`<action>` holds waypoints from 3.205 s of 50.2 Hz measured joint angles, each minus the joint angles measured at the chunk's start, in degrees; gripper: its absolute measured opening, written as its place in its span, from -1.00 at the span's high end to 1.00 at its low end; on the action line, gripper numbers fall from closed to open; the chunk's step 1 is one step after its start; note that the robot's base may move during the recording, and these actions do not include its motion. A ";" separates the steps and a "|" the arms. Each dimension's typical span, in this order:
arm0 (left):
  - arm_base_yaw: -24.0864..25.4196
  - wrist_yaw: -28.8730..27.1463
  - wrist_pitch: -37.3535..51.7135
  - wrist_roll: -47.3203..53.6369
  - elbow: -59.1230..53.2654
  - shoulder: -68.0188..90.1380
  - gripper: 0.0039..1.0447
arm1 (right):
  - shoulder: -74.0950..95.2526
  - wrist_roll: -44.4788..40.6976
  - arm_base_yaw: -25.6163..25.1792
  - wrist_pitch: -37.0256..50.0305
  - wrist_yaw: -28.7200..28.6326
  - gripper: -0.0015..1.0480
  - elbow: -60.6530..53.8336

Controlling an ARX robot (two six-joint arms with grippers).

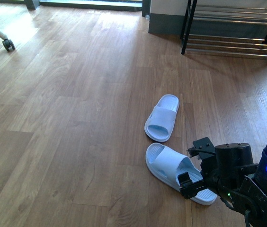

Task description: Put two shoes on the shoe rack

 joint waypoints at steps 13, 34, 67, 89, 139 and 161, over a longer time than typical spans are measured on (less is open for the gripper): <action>0.00 -0.02 0.02 0.00 0.02 0.00 -0.83 | -5.09 2.38 4.70 -2.73 4.17 -0.82 -3.02; 0.00 0.00 0.00 0.00 0.02 0.00 -0.83 | -24.55 -6.67 -9.03 -1.75 -0.04 -0.82 -22.84; 0.00 0.00 0.00 0.00 0.00 0.00 -0.83 | -90.58 -11.02 -20.76 -28.15 -12.70 -0.82 -38.12; 0.00 0.00 0.00 0.00 0.00 0.00 -0.83 | -95.32 -3.65 -20.15 -25.20 -12.74 -0.82 -43.67; 0.00 0.04 0.00 0.00 0.02 0.00 -0.83 | -93.13 -2.67 -20.02 -22.64 -12.57 -0.82 -44.22; 0.00 0.02 0.00 0.00 0.02 0.00 -0.83 | -68.28 -17.53 -19.43 -20.63 -12.39 -0.82 -36.52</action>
